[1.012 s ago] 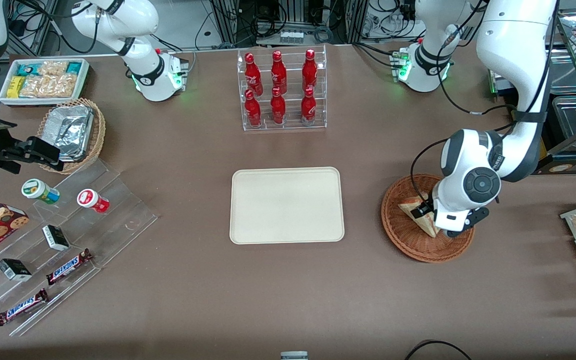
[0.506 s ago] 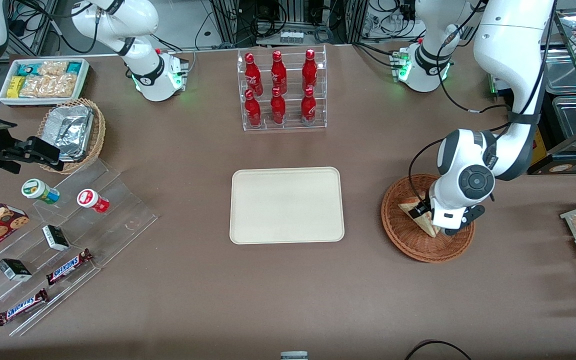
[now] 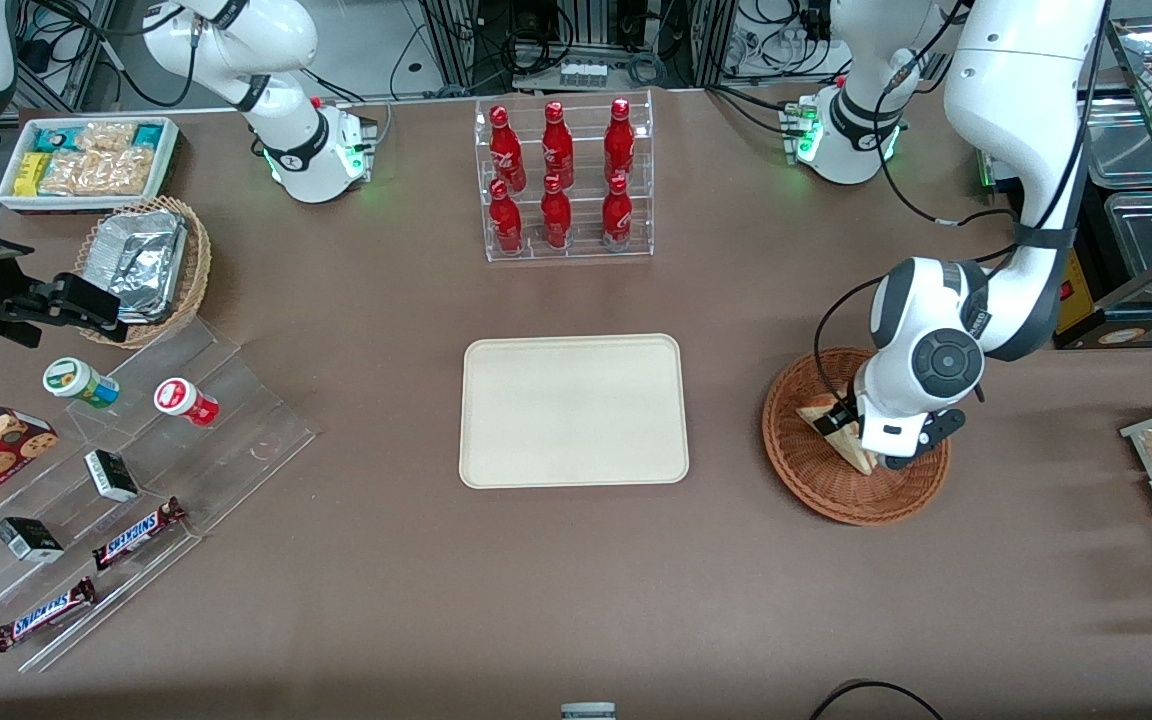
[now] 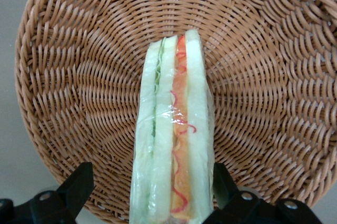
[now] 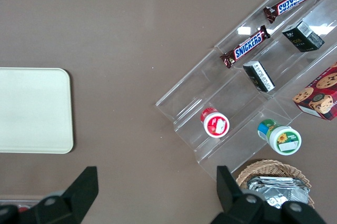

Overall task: Place sandwich from basket to tray
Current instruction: 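Close the left gripper on the sandwich's crust edge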

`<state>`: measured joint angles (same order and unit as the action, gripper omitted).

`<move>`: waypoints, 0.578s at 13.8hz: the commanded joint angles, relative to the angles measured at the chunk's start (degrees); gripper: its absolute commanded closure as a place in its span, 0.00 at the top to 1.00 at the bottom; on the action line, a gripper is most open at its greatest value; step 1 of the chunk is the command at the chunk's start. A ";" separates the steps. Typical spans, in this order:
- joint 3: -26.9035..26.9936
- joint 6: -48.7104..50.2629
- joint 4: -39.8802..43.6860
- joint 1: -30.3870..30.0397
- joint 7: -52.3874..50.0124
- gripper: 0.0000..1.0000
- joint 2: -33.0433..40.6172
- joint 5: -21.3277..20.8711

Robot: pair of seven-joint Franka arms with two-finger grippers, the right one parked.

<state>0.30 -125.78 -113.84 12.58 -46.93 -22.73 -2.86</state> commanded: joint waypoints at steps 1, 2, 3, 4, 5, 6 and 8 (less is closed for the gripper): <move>0.32 -2.01 -1.12 0.60 -1.50 1.00 0.15 -0.92; 0.32 -2.02 -1.12 0.60 -1.50 1.00 -0.20 -0.92; 0.32 -2.36 -1.12 0.60 -1.50 1.00 -0.38 -0.92; 0.32 -2.71 -1.12 0.60 -1.68 0.90 -0.47 -0.92; 0.23 -2.72 -0.95 0.60 -1.76 0.61 -0.56 -0.92; 0.32 -2.63 -0.77 0.60 -1.76 0.28 -0.56 -0.92; 0.32 -2.02 0.89 0.52 -1.33 0.00 -0.82 -0.92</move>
<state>0.30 -127.58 -114.18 12.58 -47.19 -23.42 -2.86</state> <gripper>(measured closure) 0.242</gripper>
